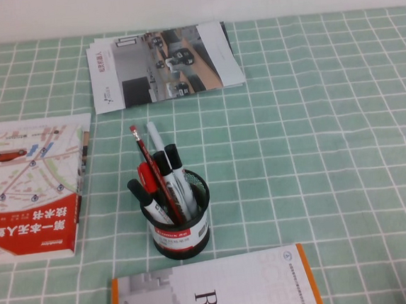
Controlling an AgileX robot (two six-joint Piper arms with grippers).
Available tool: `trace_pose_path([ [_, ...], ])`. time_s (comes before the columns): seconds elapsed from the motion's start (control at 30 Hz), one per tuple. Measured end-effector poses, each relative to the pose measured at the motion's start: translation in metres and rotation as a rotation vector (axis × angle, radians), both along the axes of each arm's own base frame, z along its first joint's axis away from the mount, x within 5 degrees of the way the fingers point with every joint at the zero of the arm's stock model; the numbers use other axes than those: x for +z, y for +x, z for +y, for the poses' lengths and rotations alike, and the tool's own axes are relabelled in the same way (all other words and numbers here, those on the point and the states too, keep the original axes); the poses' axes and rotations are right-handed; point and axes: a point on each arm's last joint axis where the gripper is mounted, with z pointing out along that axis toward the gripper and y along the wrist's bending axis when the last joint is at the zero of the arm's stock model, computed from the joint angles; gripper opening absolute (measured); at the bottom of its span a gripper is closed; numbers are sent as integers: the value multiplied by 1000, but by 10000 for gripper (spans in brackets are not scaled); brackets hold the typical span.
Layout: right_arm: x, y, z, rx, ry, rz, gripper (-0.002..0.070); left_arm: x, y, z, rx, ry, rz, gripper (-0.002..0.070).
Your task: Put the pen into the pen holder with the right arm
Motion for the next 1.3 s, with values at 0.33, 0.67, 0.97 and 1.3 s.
trace_pose_path([
  [0.33, 0, 0, 1, 6, 15, 6, -19, 0, 0, 0, 0, 0, 0, -4],
  [0.67, 0, 0, 1, 7, 23, 7, -19, 0, 0, 0, 0, 0, 0, -4],
  [0.97, 0, 0, 1, 7, 27, 7, -19, 0, 0, 0, 0, 0, 0, -4],
  [1.3, 0, 0, 2, 8, 36, 9, -19, 0, 0, 0, 0, 0, 0, -4],
])
